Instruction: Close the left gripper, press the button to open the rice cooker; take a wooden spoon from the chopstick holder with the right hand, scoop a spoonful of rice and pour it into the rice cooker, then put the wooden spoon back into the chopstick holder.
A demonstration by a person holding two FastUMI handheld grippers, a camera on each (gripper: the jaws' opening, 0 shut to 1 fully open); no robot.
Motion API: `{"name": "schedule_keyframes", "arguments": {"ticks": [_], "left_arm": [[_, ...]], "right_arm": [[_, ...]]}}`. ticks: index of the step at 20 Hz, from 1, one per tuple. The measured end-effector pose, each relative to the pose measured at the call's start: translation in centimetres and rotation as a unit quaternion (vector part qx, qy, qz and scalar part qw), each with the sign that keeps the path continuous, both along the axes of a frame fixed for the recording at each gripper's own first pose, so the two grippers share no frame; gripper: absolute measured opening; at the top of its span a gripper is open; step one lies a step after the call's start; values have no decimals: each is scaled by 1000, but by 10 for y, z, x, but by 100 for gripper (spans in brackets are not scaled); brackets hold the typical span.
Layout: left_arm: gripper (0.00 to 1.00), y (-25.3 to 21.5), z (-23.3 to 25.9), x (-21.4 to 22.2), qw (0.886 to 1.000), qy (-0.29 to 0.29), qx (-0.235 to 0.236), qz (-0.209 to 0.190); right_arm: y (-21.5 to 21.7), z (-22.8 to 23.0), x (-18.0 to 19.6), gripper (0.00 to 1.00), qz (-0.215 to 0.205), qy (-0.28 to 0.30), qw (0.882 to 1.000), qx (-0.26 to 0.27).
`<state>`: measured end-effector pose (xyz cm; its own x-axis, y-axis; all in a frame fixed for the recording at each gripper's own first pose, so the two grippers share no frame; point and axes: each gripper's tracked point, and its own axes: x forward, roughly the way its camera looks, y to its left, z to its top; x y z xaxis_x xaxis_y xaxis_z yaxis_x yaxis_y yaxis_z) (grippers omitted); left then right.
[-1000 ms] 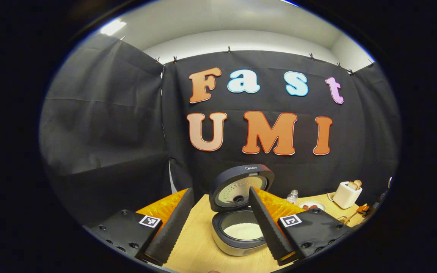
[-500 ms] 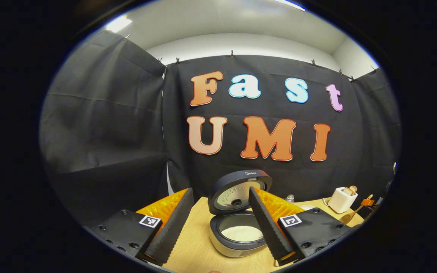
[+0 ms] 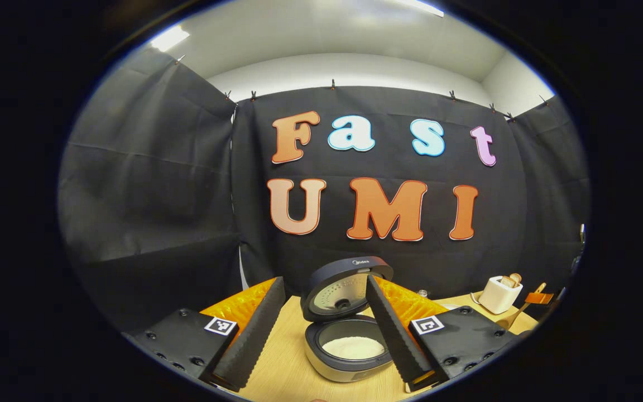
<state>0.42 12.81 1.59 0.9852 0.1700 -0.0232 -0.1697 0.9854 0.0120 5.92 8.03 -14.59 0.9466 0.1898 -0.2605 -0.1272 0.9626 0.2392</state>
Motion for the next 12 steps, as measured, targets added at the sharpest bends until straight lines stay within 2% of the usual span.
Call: {"name": "schedule_keyframes", "arguments": {"ticks": [3,6,7,8,10,12], "left_arm": [[100,5,-2,-2,1000,2,-2,4],[100,11,-8,-4,1000,8,-3,11],[100,13,-9,-5,1000,10,-4,12],[95,13,-11,-6,1000,12,-5,12],[100,15,-16,-9,1000,18,-3,15],[100,17,-20,-11,1000,23,-2,19]], "right_arm": [[23,-23,-4,14,26,17,999,-22],[39,-48,-8,14,53,18,996,-70],[42,-57,-8,14,61,18,994,-91],[43,-68,-8,14,67,19,991,-114],[45,-86,-8,14,81,20,985,-153],[49,-103,-8,14,94,25,980,-176]]}}
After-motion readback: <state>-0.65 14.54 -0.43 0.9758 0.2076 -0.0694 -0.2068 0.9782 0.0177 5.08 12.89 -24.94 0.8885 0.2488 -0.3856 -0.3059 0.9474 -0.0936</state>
